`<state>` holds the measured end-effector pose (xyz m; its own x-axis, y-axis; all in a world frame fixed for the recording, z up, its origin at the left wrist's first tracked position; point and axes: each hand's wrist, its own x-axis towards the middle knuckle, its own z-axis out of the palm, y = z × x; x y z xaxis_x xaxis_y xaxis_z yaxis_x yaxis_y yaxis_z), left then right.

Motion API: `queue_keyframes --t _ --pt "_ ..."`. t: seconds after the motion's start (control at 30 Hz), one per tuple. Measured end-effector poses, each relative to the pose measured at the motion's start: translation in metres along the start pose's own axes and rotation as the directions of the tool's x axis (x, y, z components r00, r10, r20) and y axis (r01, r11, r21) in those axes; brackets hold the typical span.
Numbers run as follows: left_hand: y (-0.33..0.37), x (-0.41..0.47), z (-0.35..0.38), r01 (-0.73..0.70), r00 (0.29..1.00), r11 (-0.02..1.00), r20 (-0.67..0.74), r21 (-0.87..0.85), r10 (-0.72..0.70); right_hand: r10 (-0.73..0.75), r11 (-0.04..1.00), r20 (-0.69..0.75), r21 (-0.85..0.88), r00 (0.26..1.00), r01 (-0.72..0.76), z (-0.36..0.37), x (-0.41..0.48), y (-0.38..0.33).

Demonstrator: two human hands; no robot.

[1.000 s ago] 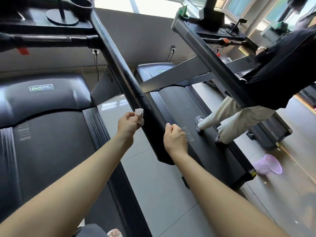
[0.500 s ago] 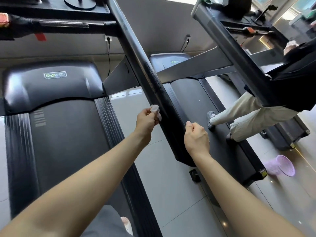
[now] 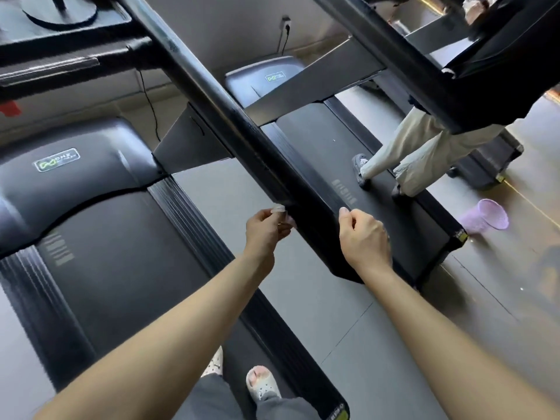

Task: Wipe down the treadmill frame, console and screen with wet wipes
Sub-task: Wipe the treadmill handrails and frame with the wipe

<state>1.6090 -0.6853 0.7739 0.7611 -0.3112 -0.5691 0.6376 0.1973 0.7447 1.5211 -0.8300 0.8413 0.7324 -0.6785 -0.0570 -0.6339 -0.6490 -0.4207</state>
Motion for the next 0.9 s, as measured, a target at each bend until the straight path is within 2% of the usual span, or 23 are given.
queue_keyframes --t 0.1,0.17,0.23,0.33,0.4,0.6,0.67,0.73,0.8,0.9 --pt "-0.021 -0.029 0.004 0.121 0.973 0.989 0.189 0.083 -0.135 0.009 1.0 -0.024 -0.007 1.0 -0.009 0.0 -0.002 -0.002" --pt "-0.02 -0.025 0.003 0.098 0.968 0.981 0.213 0.168 -0.133 0.017 1.0 -0.042 -0.004 0.999 -0.017 0.0 -0.003 -0.001" --pt "-0.006 -0.007 -0.005 0.058 0.983 0.986 0.165 0.154 -0.083 0.021 1.0 -0.046 -0.012 0.999 -0.022 0.0 -0.003 -0.001" --pt "0.018 0.022 -0.019 0.038 0.998 0.999 0.052 -0.039 -0.036 0.036 0.999 -0.055 -0.028 0.998 -0.038 0.0 -0.004 -0.001" --pt "0.021 0.028 -0.017 0.042 0.999 0.995 -0.004 -0.085 -0.043 0.044 0.998 -0.061 -0.042 0.997 -0.047 0.001 -0.004 -0.001" --pt "-0.009 -0.012 -0.002 0.209 0.964 0.974 0.147 0.089 -0.221 0.044 0.998 -0.073 -0.045 0.996 -0.047 0.0 -0.003 -0.001" --pt "0.008 0.002 -0.005 0.173 0.978 0.983 0.105 0.055 -0.178 0.042 0.998 -0.073 -0.046 0.996 -0.045 -0.001 -0.003 0.0" --pt "0.031 0.026 -0.009 0.135 0.991 0.985 -0.005 -0.11 -0.137 0.041 0.998 -0.065 -0.042 0.997 -0.044 0.0 -0.003 -0.001" --pt "0.039 0.036 -0.006 0.119 0.986 0.974 -0.096 -0.194 -0.139 0.042 0.998 -0.062 -0.04 0.997 -0.044 0.0 -0.002 -0.001" --pt "0.015 0.007 0.005 0.189 0.981 0.981 -0.031 -0.05 -0.191 0.021 0.999 -0.077 -0.028 0.997 -0.023 0.0 -0.002 -0.001"
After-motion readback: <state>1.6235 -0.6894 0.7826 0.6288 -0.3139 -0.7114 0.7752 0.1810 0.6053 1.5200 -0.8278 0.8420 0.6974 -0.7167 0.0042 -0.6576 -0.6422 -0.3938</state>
